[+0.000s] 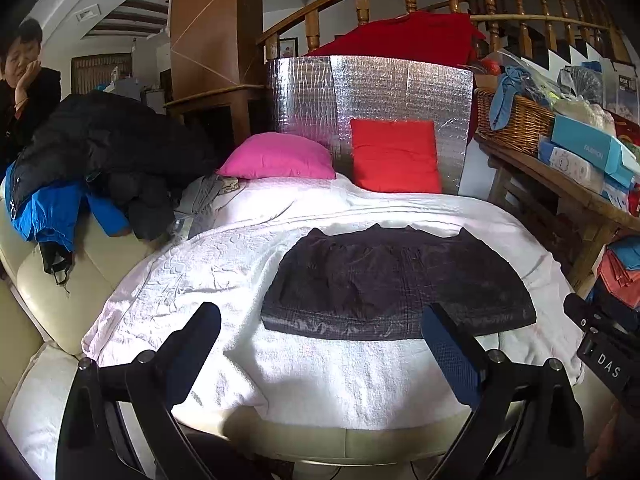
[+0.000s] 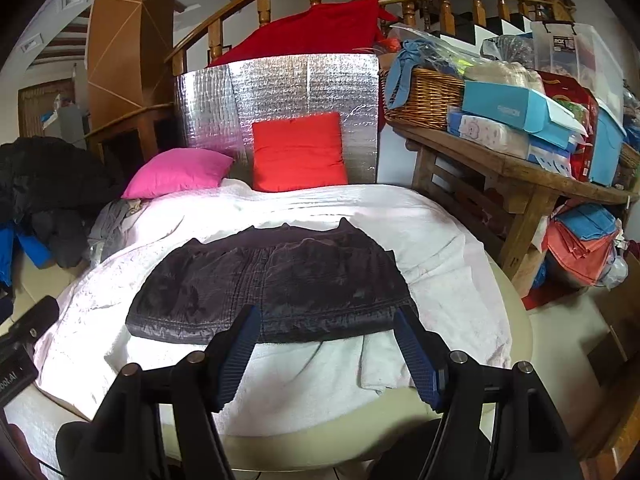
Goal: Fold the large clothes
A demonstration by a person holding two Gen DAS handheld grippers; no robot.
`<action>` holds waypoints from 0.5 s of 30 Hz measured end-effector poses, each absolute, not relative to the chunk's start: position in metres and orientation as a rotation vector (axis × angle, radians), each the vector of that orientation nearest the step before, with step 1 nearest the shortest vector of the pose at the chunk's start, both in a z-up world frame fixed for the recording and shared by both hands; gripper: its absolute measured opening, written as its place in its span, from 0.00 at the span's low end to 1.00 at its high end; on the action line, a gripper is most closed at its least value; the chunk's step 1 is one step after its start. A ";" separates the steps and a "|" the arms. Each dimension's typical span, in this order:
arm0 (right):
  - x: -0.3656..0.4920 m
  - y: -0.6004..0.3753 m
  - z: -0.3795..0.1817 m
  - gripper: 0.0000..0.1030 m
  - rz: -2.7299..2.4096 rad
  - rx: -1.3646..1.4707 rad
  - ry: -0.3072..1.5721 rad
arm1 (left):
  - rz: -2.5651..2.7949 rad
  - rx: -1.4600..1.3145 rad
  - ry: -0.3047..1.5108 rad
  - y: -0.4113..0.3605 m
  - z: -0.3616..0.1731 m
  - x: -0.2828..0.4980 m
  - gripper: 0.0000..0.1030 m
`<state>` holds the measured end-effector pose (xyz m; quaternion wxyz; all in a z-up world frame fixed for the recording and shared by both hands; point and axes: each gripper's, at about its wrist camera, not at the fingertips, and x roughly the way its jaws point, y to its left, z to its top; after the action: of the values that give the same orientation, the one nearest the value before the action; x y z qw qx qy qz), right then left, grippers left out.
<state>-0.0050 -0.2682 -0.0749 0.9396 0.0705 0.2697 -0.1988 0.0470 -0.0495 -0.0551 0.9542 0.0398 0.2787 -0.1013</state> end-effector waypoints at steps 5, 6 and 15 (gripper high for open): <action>-0.002 -0.267 -0.077 0.71 -0.407 0.147 0.553 | -0.197 0.075 0.575 -0.048 -0.058 0.051 0.97; -0.001 -0.267 -0.077 0.71 -0.408 0.146 0.552 | -0.196 0.076 0.578 -0.048 -0.059 0.052 0.97; 0.007 -0.269 -0.076 0.71 -0.411 0.142 0.552 | -0.185 0.076 0.574 -0.048 -0.058 0.056 0.97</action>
<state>0.0070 -0.2693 -0.0757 0.9389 0.0698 0.2704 -0.2014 0.0562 -0.0481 -0.0584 0.9541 0.0375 0.2828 -0.0910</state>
